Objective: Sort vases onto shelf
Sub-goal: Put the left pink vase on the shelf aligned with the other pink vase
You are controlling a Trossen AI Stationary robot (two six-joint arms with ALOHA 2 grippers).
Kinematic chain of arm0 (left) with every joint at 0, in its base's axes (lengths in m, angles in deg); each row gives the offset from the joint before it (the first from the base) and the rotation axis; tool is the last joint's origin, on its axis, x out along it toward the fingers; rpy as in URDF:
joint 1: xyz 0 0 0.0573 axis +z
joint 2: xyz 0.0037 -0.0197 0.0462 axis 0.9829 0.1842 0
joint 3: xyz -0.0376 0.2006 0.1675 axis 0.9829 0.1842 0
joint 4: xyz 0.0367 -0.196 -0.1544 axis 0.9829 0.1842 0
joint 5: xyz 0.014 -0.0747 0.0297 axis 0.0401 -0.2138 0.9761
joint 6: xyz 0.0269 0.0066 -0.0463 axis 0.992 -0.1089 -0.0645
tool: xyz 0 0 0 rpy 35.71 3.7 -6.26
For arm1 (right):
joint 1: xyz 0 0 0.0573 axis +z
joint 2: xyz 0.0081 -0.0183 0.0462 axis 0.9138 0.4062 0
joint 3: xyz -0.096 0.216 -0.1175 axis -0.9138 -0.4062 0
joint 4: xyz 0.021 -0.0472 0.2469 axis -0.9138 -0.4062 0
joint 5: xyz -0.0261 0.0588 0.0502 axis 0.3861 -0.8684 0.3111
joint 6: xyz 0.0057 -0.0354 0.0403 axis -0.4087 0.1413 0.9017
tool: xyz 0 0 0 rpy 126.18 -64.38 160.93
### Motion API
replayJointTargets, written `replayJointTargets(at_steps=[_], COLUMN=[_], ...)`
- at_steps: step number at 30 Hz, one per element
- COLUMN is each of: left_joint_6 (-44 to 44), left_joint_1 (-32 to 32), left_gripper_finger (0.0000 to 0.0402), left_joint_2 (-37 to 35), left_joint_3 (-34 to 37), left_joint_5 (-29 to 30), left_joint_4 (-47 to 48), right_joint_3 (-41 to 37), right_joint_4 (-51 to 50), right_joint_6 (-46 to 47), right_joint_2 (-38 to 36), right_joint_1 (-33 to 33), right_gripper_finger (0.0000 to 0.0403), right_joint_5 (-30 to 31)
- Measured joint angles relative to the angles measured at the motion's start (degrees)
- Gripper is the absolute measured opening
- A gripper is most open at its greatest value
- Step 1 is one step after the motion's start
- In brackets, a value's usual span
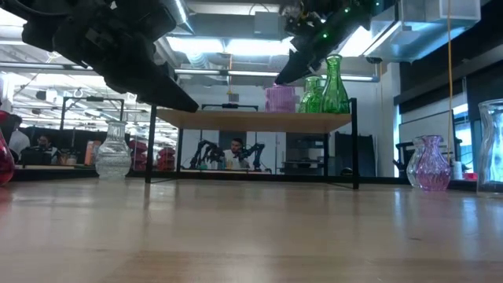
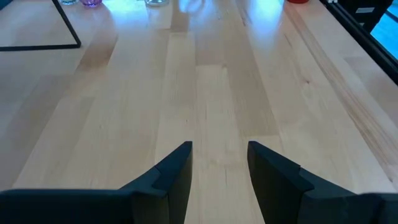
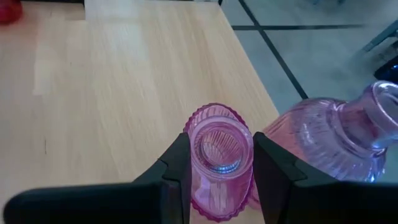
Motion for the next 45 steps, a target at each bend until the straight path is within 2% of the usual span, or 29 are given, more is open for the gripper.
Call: replayJointTargets(at_steps=[16, 25, 29, 37, 41, 45], left_joint_6=[0.0, 0.0, 0.0, 0.0, 0.0, 0.0], left_joint_1=[0.0, 0.0, 0.0, 0.0, 0.0, 0.0], left_gripper_finger=[0.0148, 0.0148, 0.0148, 0.0147, 0.0147, 0.0147], left_joint_2=[0.0, 0.0, 0.0, 0.0, 0.0, 0.0], left_joint_3=[0.0, 0.0, 0.0, 0.0, 0.0, 0.0], left_joint_5=[0.0, 0.0, -0.1, -0.1, -0.1, 0.0], left_joint_4=[0.0, 0.0, 0.0, 0.0, 0.0, 0.0], right_joint_3=[0.0, 0.0, 0.0, 0.0, 0.0, 0.1], right_joint_4=[-0.9, -1.5, -1.5, 1.0, 0.9, 0.8], right_joint_6=[-1.7, -3.1, -3.7, -5.4, -5.8, -6.4], right_joint_2=[0.0, 0.1, 0.1, 0.1, 0.1, 0.1], right_joint_1=[0.2, 0.1, 0.2, 0.2, 0.3, 2.8], right_gripper_finger=[0.0114, 0.0188, 0.0204, 0.0206, 0.0206, 0.0206], right_joint_5=[3.1, 3.7, 5.0, 6.0, 3.8, 5.0])
